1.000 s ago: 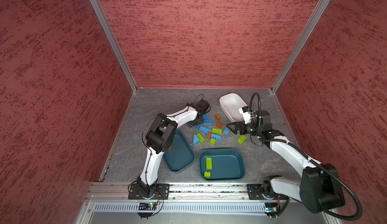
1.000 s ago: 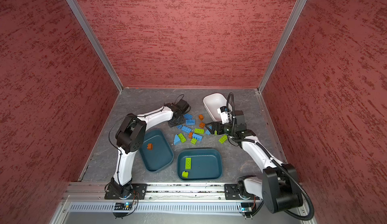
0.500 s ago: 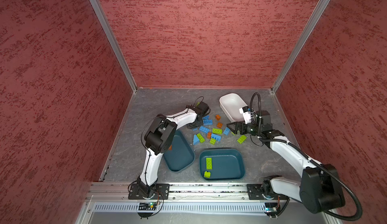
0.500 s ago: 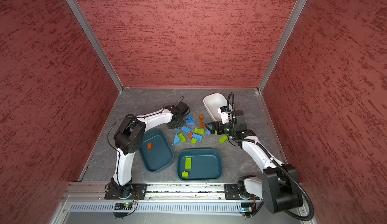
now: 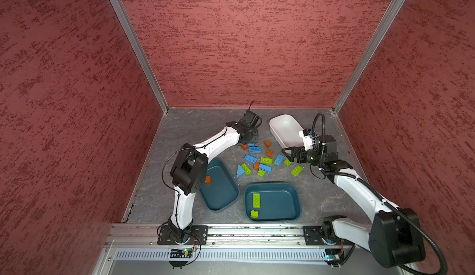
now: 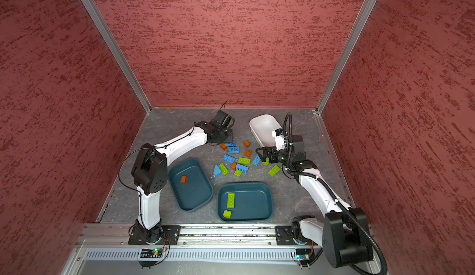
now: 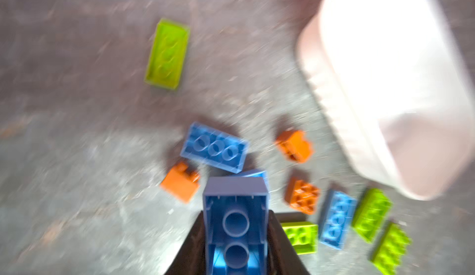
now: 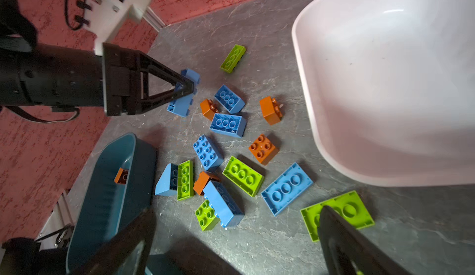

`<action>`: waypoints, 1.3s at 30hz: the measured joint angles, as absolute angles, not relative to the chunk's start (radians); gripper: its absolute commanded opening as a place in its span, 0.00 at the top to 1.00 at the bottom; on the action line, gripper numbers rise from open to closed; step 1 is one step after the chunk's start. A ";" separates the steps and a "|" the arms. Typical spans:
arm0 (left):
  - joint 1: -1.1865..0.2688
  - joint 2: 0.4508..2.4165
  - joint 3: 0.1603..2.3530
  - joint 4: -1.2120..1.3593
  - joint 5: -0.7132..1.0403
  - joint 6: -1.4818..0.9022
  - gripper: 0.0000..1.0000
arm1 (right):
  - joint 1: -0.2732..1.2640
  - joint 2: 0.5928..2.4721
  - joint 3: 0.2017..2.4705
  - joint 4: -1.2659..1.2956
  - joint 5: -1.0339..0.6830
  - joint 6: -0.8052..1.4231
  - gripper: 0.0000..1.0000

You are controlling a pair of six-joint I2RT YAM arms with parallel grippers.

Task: Sort the legos into containers by color
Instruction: 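Carry the blue brick over the white tray and open the left gripper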

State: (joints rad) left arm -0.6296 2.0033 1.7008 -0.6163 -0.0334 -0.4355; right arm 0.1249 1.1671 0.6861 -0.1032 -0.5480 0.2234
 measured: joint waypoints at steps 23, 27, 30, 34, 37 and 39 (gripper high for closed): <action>-0.633 2.463 2.182 -0.220 0.226 -0.339 0.77 | 0.082 1.127 0.745 -0.118 -0.470 0.236 0.01; -0.638 2.525 2.265 -0.209 0.215 -0.323 0.75 | 0.081 1.117 0.745 -0.128 -0.470 0.235 0.01; -0.643 2.582 2.349 -0.217 0.204 -0.307 0.64 | 0.078 1.110 0.745 -0.136 -0.470 0.230 0.01; -0.646 2.600 2.379 -0.239 0.199 -0.281 0.46 | 0.075 1.110 0.745 -0.150 -0.470 0.228 0.01; -0.647 2.598 2.385 -0.257 0.196 -0.258 0.34 | 0.075 1.110 0.745 -0.156 -0.470 0.228 0.01; -0.648 2.593 2.381 -0.277 0.189 -0.244 0.31 | 0.075 1.110 0.745 -0.158 -0.471 0.228 0.01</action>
